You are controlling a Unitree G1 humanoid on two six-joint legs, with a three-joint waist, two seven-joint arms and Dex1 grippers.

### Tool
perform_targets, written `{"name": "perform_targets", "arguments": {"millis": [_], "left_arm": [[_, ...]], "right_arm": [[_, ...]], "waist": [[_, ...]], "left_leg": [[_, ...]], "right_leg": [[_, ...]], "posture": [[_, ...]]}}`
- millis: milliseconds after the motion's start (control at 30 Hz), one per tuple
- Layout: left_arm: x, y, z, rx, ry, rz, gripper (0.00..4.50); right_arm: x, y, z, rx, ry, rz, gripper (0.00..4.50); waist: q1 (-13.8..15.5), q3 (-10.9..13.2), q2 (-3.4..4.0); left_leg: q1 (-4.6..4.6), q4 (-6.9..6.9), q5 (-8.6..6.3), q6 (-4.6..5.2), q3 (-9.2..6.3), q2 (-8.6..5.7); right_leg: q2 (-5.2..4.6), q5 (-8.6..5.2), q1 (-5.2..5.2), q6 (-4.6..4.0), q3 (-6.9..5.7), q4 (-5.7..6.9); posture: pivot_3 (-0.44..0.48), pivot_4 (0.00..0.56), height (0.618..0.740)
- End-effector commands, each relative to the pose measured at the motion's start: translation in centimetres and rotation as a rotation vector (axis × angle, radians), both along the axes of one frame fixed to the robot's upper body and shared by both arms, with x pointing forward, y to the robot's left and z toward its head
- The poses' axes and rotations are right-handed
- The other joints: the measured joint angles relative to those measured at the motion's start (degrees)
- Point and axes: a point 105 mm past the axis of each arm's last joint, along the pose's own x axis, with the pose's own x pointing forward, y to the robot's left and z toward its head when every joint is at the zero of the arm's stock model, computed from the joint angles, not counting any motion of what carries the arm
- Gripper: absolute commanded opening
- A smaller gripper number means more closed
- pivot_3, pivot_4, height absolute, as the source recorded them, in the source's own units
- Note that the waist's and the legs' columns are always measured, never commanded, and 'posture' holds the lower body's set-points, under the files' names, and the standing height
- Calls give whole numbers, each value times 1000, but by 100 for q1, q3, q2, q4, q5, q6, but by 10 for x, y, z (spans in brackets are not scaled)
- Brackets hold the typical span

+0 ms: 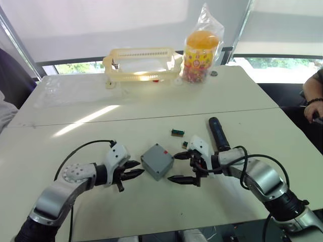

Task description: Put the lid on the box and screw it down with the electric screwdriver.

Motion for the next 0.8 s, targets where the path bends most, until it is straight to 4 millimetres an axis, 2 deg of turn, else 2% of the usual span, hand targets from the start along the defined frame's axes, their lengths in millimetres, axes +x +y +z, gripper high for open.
{"name": "perform_targets", "arguments": {"millis": [33,367,567,700,800], "left_arm": [[9,-3,8,0,-59,3,1519],[21,-7,11,-8,-87,-5,1519],[19,-6,10,-9,-80,-14,1519],[14,3,11,3,-63,-15,1519],[8,18,24,19,-52,-24,1519]], "right_arm": [[-13,9,13,60,-5,45,4440],[-31,15,12,89,34,14,4440],[-30,12,10,77,24,-18,4440],[-21,0,15,61,-13,-53,4440],[-13,-23,39,74,-35,-92,4440]], "waist": [[-2,0,0],[-4,0,0],[-8,-1,-1],[-12,0,-1],[-10,0,0]], "left_leg": [[0,0,0,0,0,0],[2,1,0,0,-1,-1],[2,1,0,0,0,-1],[2,1,0,0,0,-1],[2,1,0,0,-1,-1]], "right_leg": [[0,0,0,0,0,1],[0,0,0,0,0,6],[0,0,0,0,0,6],[0,0,0,0,0,6],[0,0,-1,0,0,7]], "posture": [[0,150,740],[0,150,740],[0,150,740],[0,150,740],[0,150,740]]}}
